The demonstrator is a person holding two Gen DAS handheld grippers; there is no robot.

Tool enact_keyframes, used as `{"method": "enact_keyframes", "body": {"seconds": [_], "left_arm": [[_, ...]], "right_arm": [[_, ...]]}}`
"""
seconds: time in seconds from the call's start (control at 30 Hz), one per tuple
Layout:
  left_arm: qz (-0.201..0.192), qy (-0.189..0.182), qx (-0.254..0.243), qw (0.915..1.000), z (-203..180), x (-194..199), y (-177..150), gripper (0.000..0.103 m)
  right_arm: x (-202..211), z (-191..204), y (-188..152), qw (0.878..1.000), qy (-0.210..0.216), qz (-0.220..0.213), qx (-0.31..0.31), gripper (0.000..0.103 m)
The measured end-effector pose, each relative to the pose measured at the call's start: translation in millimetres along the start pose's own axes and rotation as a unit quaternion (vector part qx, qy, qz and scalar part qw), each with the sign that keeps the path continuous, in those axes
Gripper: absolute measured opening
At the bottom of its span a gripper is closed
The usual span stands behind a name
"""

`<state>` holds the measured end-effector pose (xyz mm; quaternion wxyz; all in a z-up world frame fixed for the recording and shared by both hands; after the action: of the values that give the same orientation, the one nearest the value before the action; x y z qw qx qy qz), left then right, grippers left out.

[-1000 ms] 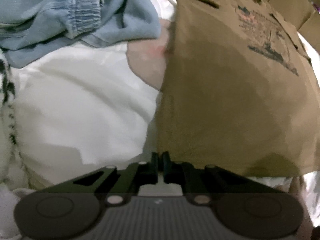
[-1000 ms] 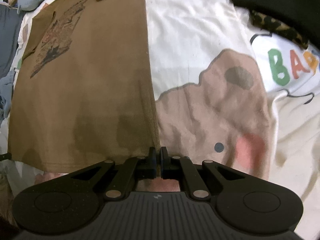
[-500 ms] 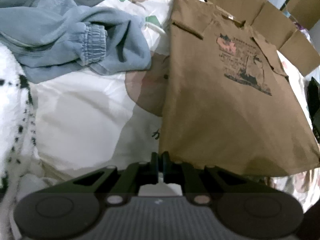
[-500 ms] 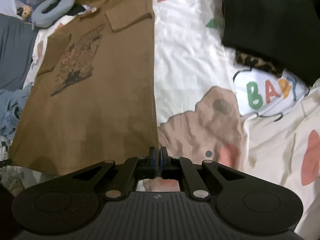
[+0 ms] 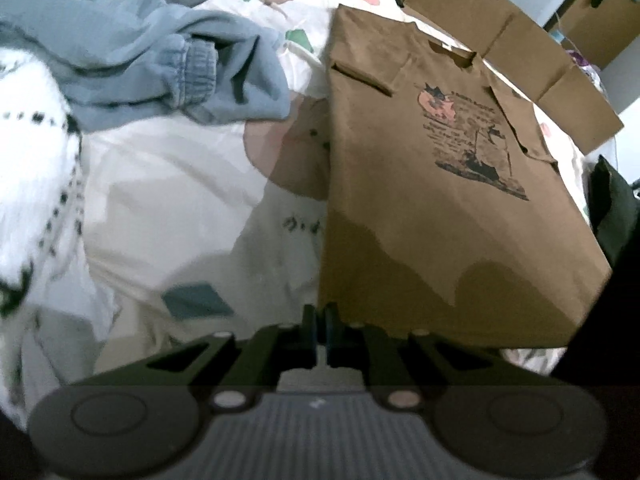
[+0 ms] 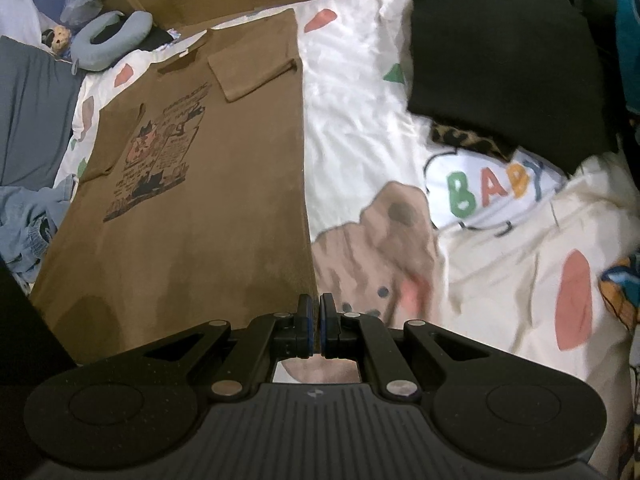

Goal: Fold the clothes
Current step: 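Lift the gripped hem and fold it up toward the collar with both grippers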

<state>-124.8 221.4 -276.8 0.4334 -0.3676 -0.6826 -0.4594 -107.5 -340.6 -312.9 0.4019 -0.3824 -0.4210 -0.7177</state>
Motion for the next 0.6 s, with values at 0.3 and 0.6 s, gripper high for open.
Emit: {"method": "enact_keyframes", "body": {"seconds": [0.3, 0.6], "left_arm": [[0.010, -0.010, 0.024, 0.9996, 3.5, 6.3, -38.8, 0.004], [0.001, -0.018, 0.045, 0.9988, 4.0, 15.0, -57.8, 0.004]], "right_arm": [[10.1, -12.0, -27.2, 1.000, -0.002, 0.008, -0.007, 0.000], [16.3, -14.8, -36.3, 1.000, -0.004, 0.012, -0.007, 0.000]]}}
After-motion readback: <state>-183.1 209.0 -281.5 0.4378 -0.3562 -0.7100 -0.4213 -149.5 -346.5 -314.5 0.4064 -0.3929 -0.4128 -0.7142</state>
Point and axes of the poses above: each gripper's, at about its wrist camera, not at the fingertips, and x roughly against the way its jaws point, z to its left, y to its top, the point moved 1 cm from there along -x, roughly the way its jaws point, and after that the axes turned 4 degrees about -x, right-handed, at the moved point
